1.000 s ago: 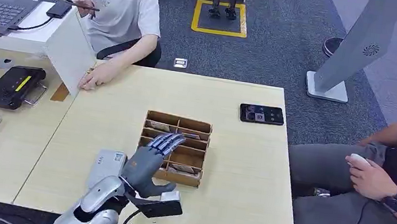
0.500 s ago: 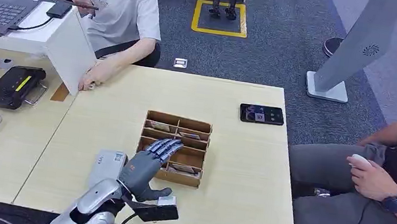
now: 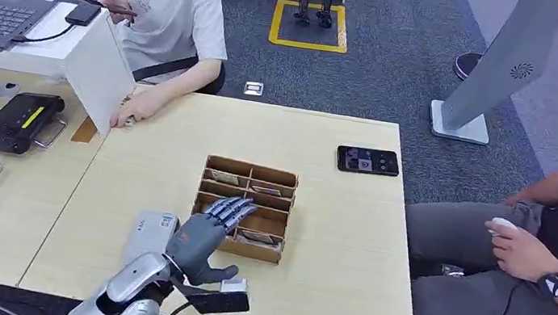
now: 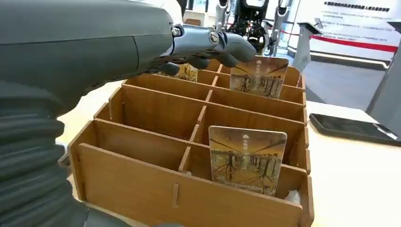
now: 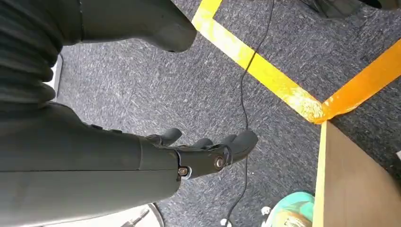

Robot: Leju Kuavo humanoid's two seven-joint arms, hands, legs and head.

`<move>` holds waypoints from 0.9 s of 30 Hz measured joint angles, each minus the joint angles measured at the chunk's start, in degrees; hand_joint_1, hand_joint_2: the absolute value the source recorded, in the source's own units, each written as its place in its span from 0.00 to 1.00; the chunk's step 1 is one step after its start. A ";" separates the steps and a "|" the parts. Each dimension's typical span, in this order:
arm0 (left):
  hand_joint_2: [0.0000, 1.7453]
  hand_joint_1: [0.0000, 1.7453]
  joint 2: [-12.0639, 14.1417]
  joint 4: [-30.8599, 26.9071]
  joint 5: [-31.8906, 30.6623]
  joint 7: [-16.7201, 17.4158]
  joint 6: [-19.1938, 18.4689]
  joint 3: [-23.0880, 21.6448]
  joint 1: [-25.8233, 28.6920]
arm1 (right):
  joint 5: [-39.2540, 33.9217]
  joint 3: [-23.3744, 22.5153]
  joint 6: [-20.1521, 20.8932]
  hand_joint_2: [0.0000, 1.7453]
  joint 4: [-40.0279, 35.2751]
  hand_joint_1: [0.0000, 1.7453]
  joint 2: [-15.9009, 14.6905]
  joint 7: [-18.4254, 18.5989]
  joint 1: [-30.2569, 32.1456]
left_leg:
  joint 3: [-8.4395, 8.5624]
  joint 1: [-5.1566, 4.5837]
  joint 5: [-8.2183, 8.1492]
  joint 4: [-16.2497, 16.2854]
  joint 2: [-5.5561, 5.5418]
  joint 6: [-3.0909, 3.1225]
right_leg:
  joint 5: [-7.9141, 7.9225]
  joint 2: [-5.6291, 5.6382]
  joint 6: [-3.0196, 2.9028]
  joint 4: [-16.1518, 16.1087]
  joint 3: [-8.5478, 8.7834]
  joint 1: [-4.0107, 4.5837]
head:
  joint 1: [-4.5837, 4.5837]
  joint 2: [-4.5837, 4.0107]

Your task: Pass the card to the sensor for recognition and then transmit it.

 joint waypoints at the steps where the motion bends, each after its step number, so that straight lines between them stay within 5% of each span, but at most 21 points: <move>1: 1.00 0.00 0.09 0.00 -1.23 0.39 0.40 0.00 0.00 | -0.06 0.00 0.04 1.00 0.00 0.00 0.00 0.00 0.00 | 0.00 0.00 0.00 0.00 0.00 0.00 | 0.00 0.00 0.00 0.00 0.00 0.00 | 0.00 0.00; 6: 1.00 0.00 0.37 0.00 -6.61 2.32 2.76 -0.22 -0.04 | -0.52 0.11 0.04 1.00 0.00 0.00 0.00 0.11 -0.01 | 0.00 0.00 0.00 0.00 0.00 0.00 | 0.00 0.00 0.00 0.00 0.00 0.00 | 0.02 0.00; 27: 1.00 0.00 0.59 0.00 -7.13 1.93 2.10 -1.73 0.03 | -1.14 0.55 0.92 1.00 -0.06 0.00 0.00 0.33 -0.04 | 0.00 0.00 0.00 0.00 0.00 0.00 | 0.00 0.00 0.00 0.00 0.00 0.00 | 0.00 0.00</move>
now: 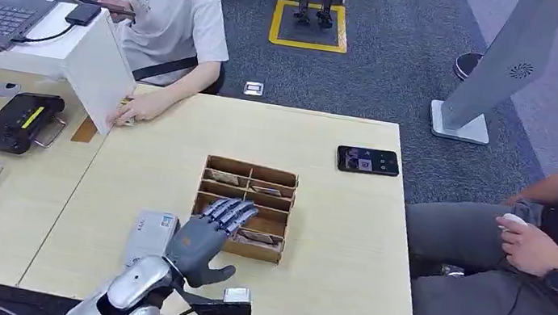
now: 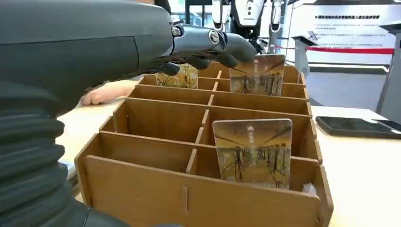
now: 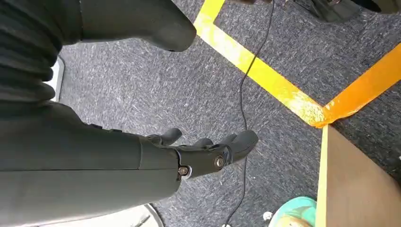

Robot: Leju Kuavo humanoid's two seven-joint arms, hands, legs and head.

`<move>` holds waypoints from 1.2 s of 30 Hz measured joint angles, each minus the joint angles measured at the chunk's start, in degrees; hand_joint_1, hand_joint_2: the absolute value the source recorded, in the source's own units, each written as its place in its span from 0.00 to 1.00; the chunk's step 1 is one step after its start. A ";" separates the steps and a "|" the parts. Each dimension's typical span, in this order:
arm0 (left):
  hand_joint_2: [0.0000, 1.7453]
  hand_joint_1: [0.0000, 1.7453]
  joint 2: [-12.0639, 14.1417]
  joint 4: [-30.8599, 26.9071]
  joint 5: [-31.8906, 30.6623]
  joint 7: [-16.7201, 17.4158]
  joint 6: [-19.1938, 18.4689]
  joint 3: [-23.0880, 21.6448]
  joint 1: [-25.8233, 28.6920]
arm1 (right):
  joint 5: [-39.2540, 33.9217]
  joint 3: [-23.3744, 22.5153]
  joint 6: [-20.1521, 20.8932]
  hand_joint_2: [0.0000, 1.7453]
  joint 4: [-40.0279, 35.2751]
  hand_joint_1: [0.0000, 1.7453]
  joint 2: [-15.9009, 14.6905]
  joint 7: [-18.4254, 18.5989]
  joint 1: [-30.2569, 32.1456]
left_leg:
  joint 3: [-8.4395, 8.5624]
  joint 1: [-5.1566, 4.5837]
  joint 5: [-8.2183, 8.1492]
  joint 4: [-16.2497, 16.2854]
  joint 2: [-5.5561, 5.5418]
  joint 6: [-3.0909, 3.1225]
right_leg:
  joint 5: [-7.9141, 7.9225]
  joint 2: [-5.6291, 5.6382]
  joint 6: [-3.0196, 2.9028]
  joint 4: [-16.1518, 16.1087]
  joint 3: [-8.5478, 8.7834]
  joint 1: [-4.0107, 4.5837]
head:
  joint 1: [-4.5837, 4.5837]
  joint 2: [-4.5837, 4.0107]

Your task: Pass the card to the sensor for recognition and then transmit it.

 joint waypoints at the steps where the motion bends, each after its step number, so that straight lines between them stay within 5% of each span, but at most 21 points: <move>1: 1.00 0.00 0.04 0.00 0.02 -0.02 -0.09 -0.13 0.08 | -0.07 0.09 0.00 1.00 -0.02 0.00 0.00 0.00 0.01 | 0.00 0.00 0.00 0.00 0.00 0.00 | 0.00 0.00 0.00 0.00 0.00 0.00 | 0.02 0.00; 36: 1.00 0.00 -2.30 -0.59 3.37 0.15 -2.10 -2.53 0.68 | -1.27 1.99 0.33 1.00 -0.48 0.00 0.00 0.37 0.00 | 0.01 0.00 0.00 0.00 0.00 0.00 | 0.00 0.00 0.00 0.00 0.00 0.00 | 0.00 0.00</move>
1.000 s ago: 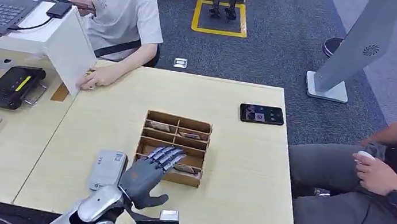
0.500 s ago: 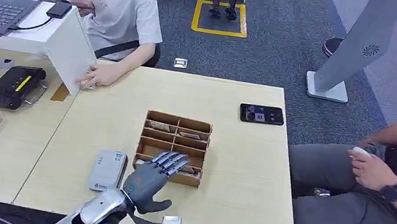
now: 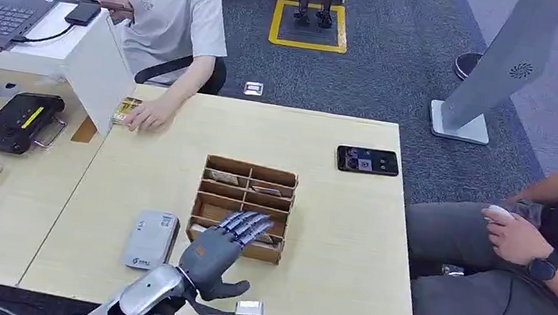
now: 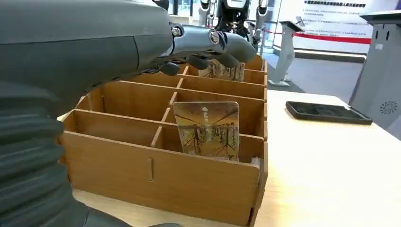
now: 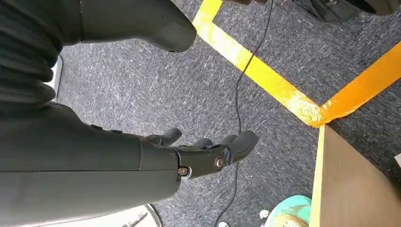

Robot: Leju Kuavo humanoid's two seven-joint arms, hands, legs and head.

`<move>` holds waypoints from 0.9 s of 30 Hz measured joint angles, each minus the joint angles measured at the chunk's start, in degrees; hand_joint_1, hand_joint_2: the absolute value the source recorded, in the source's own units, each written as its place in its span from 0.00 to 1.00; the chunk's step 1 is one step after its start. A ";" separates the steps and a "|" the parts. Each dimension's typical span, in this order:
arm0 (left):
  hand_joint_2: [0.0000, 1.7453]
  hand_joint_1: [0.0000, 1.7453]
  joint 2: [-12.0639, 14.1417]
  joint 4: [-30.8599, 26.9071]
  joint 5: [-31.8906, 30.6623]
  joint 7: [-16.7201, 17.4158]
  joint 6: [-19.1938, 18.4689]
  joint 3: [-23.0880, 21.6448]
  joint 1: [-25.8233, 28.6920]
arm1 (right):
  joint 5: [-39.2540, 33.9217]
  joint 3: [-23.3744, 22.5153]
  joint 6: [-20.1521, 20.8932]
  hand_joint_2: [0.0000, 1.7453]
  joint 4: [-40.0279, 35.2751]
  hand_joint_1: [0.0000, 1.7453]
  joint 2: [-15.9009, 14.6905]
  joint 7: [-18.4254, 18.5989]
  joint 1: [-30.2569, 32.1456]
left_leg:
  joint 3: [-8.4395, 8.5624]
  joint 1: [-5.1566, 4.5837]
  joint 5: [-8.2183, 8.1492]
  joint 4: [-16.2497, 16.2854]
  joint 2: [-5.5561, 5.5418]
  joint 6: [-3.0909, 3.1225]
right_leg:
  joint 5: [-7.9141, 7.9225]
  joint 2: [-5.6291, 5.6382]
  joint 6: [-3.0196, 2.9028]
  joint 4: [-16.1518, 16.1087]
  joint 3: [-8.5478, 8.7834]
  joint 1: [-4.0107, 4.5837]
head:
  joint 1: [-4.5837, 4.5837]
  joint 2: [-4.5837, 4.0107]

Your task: Pass the card to the sensor for recognition and then transmit it.

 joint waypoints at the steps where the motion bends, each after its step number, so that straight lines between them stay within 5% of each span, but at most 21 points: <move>1: 1.00 0.00 -0.11 0.00 0.00 0.00 0.00 0.00 0.00 | 0.00 0.04 0.00 1.00 0.00 0.00 0.00 0.00 -0.01 | 0.00 0.00 0.00 0.00 0.00 0.00 | 0.00 0.00 0.00 0.00 0.00 0.00 | 0.00 0.00; 27: 1.00 0.00 -0.17 0.04 0.00 0.04 0.00 0.00 -0.11 | -0.02 0.15 -0.07 1.00 -0.02 0.00 0.00 0.00 -0.02 | 0.00 0.00 0.00 0.00 0.00 0.00 | 0.00 0.00 0.00 0.00 0.00 0.00 | 0.00 0.00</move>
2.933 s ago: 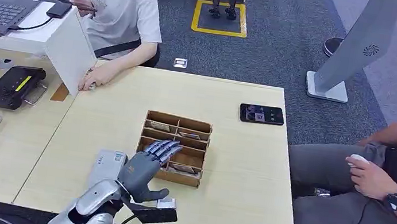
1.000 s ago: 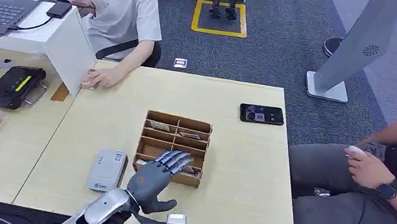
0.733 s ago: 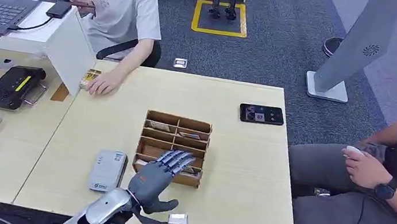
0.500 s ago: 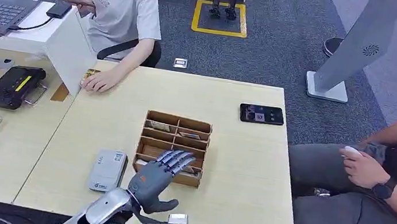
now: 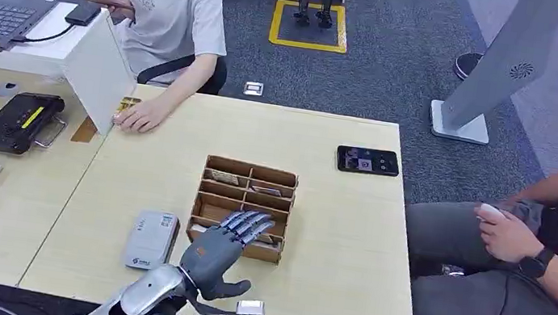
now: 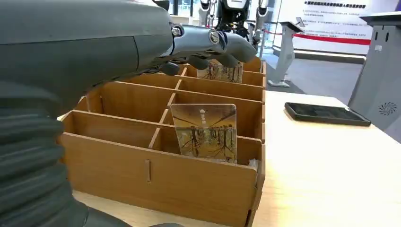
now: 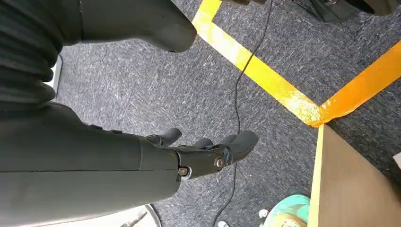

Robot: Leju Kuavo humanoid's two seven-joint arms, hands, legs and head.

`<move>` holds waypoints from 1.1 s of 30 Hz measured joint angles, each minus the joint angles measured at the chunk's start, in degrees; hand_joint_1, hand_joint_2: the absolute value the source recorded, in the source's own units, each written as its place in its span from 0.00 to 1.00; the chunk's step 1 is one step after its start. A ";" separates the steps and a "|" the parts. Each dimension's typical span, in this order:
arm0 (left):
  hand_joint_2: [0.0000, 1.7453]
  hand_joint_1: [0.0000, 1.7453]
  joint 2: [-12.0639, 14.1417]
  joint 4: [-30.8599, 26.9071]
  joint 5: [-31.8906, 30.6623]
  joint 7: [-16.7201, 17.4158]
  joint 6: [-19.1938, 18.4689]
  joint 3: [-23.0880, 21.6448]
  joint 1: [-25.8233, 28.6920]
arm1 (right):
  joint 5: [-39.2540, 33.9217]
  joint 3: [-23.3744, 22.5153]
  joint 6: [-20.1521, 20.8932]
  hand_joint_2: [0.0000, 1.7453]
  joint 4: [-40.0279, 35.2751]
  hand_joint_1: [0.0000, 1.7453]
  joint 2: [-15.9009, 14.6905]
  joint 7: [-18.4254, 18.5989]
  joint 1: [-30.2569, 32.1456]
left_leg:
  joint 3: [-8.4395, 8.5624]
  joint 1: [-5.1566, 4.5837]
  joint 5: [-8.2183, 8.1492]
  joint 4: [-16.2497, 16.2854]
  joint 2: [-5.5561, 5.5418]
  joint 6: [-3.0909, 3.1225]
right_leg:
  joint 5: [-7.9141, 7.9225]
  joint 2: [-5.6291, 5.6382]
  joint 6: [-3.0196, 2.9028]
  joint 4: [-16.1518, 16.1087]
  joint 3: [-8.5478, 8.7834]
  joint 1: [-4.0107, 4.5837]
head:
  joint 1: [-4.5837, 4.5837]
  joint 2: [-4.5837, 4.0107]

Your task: Pass the card to the sensor for recognition and then transmit it.

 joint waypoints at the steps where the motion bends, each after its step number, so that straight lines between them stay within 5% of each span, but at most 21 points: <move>1: 1.00 0.00 0.02 0.00 0.00 0.00 0.00 0.00 0.00 | 0.00 0.00 0.00 1.00 0.00 0.00 0.00 0.00 0.00 | 0.00 0.00 0.00 0.00 0.00 0.00 | 0.00 0.00 0.00 0.00 0.00 0.00 | 0.02 0.00; 33: 1.00 0.00 -2.82 4.48 5.05 1.40 -0.50 0.09 -2.79 | -0.59 0.33 0.02 1.00 -0.28 0.00 0.00 0.59 -0.06 | 0.00 0.00 0.00 0.00 -0.01 0.00 | 0.00 -0.01 0.00 0.00 0.00 0.00 | 0.02 0.00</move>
